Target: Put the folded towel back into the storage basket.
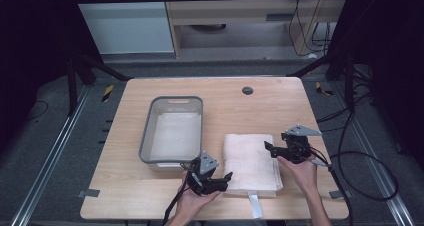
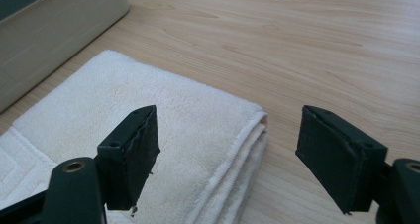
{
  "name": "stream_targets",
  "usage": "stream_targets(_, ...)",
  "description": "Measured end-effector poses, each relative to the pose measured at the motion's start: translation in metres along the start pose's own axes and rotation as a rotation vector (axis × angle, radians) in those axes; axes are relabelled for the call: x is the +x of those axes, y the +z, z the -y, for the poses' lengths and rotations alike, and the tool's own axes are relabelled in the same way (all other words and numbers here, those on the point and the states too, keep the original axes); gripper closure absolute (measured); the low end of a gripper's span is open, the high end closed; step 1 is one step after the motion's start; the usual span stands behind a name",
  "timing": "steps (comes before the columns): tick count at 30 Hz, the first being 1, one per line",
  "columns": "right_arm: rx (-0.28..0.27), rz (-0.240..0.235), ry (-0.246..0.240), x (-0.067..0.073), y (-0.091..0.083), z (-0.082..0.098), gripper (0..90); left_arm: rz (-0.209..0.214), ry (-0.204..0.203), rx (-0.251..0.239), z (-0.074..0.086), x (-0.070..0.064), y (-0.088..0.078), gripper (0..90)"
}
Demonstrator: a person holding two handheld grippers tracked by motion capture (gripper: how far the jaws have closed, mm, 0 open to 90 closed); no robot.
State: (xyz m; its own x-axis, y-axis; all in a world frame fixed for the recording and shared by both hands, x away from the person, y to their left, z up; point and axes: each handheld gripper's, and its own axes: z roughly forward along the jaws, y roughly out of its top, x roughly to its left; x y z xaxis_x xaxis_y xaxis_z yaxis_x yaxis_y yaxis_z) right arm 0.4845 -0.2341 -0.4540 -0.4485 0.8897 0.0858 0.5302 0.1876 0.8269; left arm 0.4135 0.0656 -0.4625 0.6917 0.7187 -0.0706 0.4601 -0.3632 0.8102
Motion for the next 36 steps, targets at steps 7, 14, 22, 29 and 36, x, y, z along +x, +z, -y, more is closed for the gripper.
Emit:
stream_targets(7,0.045,-0.004,-0.011,0.002,0.01,0.005,24.1,-0.013,-0.026,0.035,0.005,-0.003,0.011,29.2)
stream_targets(14,0.077,-0.005,-0.012,0.004,0.018,0.008,24.1,-0.005,-0.054,0.045,0.008,-0.003,0.021,26.1)
stream_targets(22,0.089,-0.025,0.047,-0.004,0.024,0.017,23.8,0.005,-0.075,0.056,0.011,-0.003,0.029,22.9)
stream_targets(29,0.115,-0.036,0.059,-0.003,0.031,0.02,23.9,0.017,-0.094,0.079,0.012,-0.003,0.035,21.1)
stream_targets(36,0.144,-0.051,0.078,-0.004,0.038,0.022,24.7,0.046,-0.129,0.094,0.013,-0.001,0.041,21.6)
